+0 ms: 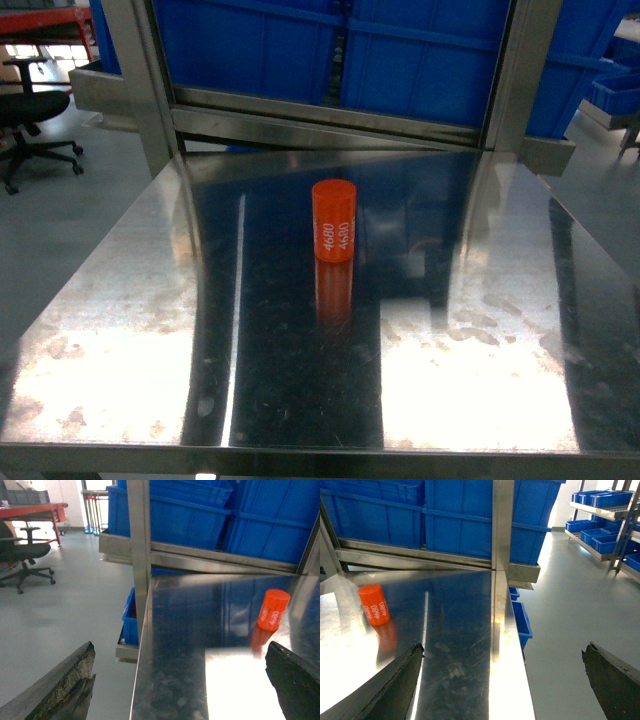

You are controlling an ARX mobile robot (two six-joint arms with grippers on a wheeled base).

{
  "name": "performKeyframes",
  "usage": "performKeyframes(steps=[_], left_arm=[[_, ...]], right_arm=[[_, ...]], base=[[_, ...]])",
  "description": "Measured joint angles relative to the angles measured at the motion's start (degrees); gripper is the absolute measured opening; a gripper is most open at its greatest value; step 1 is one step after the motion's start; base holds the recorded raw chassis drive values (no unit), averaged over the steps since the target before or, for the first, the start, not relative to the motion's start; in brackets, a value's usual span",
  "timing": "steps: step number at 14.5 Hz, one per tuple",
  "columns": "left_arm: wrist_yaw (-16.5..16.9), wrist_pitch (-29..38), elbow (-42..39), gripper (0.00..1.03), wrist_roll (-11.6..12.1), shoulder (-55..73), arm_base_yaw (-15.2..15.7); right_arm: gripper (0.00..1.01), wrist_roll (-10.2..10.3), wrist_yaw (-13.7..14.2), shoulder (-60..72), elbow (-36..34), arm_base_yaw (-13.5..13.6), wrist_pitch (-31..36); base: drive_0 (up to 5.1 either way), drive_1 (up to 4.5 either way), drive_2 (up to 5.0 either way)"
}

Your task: Pick capacitor and pack into box

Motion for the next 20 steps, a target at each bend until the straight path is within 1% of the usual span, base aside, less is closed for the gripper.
performKeyframes(steps=[9, 10, 11, 12, 13, 14, 15, 16, 17, 18, 20], left_arm=[[-0.04, 0.07, 0.00, 0.98, 0.00, 0.00, 0.00], [4.55, -1.99, 0.79, 0.98, -0.70, 2.08, 1.16], [7.08, 7.80, 2.08, 0.98, -2.56, 14.25, -0.85], [5.68, 20.63, 4.63, 0.98, -4.55, 28.17, -4.81], [3.72, 33.40, 8.55, 0.98, -5.84, 42.40, -7.50], [1.81, 44.06, 14.38, 0.98, -6.34, 56.02, -9.31], [-0.24, 51.60, 20.28, 0.98, -6.25, 68.41, -11.82], [-2.08, 54.77, 25.79, 0.98, -6.10, 79.28, -14.29], [-3.93, 54.66, 31.82, 0.98, -6.01, 89.72, -16.57], [-4.94, 53.92, 36.87, 0.98, -5.97, 97.15, -18.32], [-5.95, 52.35, 45.24, 0.98, -5.90, 106.42, -20.68]], right_arm=[[0.98, 0.00, 0.04, 0.00, 0.00, 0.00, 0.09], [0.98, 0.00, 0.11, 0.00, 0.00, 0.00, 0.07], [0.98, 0.00, 0.00, 0.00, 0.00, 0.00, 0.11], [0.98, 0.00, 0.02, 0.00, 0.00, 0.00, 0.11], [0.98, 0.00, 0.04, 0.00, 0.00, 0.00, 0.09], [0.98, 0.02, 0.02, 0.00, 0.00, 0.00, 0.09], [0.98, 0.00, 0.04, 0.00, 0.00, 0.00, 0.11], [0.98, 0.00, 0.04, 0.00, 0.00, 0.00, 0.07], [0.98, 0.00, 0.04, 0.00, 0.00, 0.00, 0.09], [0.98, 0.00, 0.04, 0.00, 0.00, 0.00, 0.07], [0.98, 0.00, 0.04, 0.00, 0.00, 0.00, 0.07]], base=[[0.0, 0.00, 0.0], [0.0, 0.00, 0.0], [0.0, 0.00, 0.0], [0.0, 0.00, 0.0], [0.0, 0.00, 0.0], [0.0, 0.00, 0.0], [0.0, 0.00, 0.0], [0.0, 0.00, 0.0], [0.0, 0.00, 0.0], [0.0, 0.00, 0.0], [0.0, 0.00, 0.0]])
